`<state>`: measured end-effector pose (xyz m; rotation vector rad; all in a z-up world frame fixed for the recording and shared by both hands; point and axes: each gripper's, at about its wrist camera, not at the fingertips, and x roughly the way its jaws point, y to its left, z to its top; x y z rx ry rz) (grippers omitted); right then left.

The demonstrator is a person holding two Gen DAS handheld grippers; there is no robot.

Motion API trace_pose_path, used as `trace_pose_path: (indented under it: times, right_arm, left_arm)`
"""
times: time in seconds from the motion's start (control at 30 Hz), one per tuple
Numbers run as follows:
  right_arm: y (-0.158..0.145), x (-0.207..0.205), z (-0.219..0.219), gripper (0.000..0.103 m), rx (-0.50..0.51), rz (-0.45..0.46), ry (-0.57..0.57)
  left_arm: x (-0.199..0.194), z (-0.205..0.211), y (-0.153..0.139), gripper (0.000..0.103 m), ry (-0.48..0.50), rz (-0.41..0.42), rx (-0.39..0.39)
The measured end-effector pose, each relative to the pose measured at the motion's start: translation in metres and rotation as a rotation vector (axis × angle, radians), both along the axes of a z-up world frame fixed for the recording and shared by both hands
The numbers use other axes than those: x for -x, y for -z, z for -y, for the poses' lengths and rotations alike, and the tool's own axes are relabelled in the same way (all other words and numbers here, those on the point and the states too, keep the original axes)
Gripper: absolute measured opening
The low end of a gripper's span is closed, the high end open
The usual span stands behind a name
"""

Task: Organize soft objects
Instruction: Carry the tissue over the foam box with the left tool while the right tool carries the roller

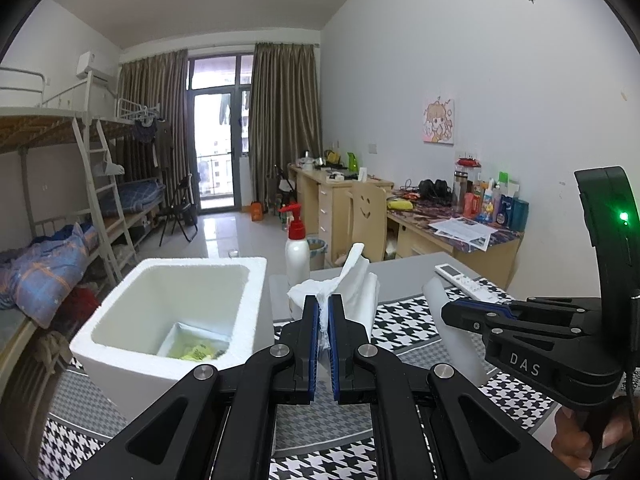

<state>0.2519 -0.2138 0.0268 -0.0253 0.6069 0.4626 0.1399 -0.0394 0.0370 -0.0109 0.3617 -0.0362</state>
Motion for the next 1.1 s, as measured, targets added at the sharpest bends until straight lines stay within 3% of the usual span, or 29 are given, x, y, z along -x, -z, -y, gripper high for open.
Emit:
trace_pose_path:
  times: [1.1]
  right_arm:
    - [-0.025,-0.002,-0.022,0.008,-0.027,0.075,-0.044]
  left_arm:
    - [0.001,-0.035,-0.026,0.005,-0.065,0.073,-0.027]
